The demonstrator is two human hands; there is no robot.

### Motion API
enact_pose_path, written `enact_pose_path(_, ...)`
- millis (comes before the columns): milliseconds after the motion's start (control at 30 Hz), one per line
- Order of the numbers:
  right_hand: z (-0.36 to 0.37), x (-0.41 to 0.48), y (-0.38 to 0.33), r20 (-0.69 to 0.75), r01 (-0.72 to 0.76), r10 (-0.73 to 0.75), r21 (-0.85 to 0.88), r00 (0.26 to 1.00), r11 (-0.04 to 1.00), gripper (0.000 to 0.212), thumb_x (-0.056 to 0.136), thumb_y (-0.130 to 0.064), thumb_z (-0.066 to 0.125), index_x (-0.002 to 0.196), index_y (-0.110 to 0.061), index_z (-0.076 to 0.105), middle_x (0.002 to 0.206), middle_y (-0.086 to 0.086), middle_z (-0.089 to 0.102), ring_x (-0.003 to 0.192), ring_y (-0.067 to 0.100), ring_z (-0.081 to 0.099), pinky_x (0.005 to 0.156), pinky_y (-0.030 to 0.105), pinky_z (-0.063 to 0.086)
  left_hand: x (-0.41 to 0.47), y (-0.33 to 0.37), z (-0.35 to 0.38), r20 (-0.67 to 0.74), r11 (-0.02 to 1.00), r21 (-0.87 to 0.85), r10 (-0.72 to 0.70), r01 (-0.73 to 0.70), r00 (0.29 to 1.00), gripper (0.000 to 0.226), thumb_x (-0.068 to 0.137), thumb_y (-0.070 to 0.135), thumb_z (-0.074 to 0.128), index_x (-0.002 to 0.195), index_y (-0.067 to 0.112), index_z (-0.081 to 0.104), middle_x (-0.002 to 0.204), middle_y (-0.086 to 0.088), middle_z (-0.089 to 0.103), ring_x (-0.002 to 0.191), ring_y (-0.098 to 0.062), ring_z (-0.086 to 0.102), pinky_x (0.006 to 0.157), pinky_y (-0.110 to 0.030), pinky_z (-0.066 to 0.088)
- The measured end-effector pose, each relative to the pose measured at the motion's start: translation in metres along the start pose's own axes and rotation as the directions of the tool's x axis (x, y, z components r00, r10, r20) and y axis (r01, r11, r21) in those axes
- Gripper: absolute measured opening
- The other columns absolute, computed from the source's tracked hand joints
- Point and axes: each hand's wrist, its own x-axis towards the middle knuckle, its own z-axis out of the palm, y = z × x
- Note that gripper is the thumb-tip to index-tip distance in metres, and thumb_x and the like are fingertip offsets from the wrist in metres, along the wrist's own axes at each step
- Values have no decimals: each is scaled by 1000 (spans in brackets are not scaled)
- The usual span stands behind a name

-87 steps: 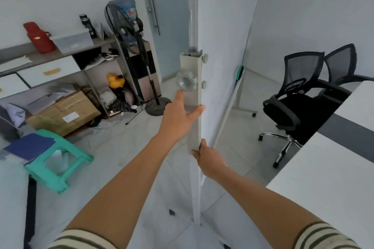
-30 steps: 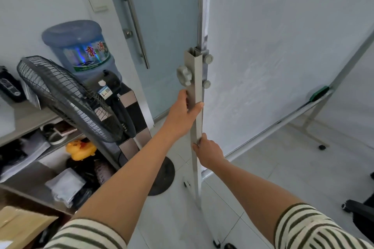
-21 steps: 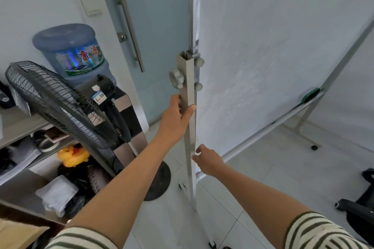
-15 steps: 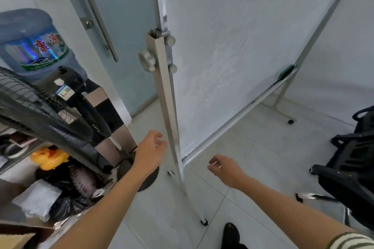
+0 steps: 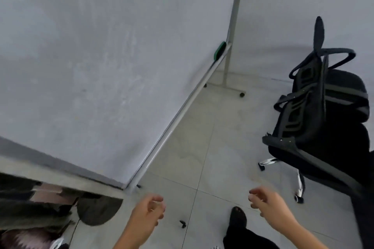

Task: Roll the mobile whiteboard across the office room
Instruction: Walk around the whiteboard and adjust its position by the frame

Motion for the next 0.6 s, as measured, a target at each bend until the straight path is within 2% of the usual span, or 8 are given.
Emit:
enact_pose_path(167,-78,57,4,2,-1,2,-26,1000,1000,7,90,-31,61,97,-30,62,87,-7,71,78,6,68,65,24,51,49,115,72,105,986,85,133,-142,986,13,90,22,60,103,21,62,96,-6,70,89,-20,68,74,-27,51)
enact_pose_path(267,-124,92,-7,-35,-3,3,-17,999,1000,13,91,-30,60,102,-26,64,86,-7,70,72,5,64,62,21,45,73,164,90,132,970,121,196,-212,972,13,89,24,62,102,24,63,94,-5,70,89,-19,68,80,-32,53)
enact_pose_path(467,-170,175,-42,-75,5,-1,55,997,998,5,88,-32,62,94,-33,63,87,-6,72,80,8,69,73,34,58,136,223,90,90,980,75,179,-186,980,9,88,23,65,97,25,65,91,-8,72,82,-12,71,83,-36,55)
enact_pose_path(600,-188,243,-77,-101,16,-3,131,995,991,5,86,-33,65,91,-35,64,83,-7,74,77,7,70,75,38,58,205,277,89,54,978,41,200,-203,978,8,88,16,64,94,20,65,86,-11,73,82,-22,71,78,-37,55)
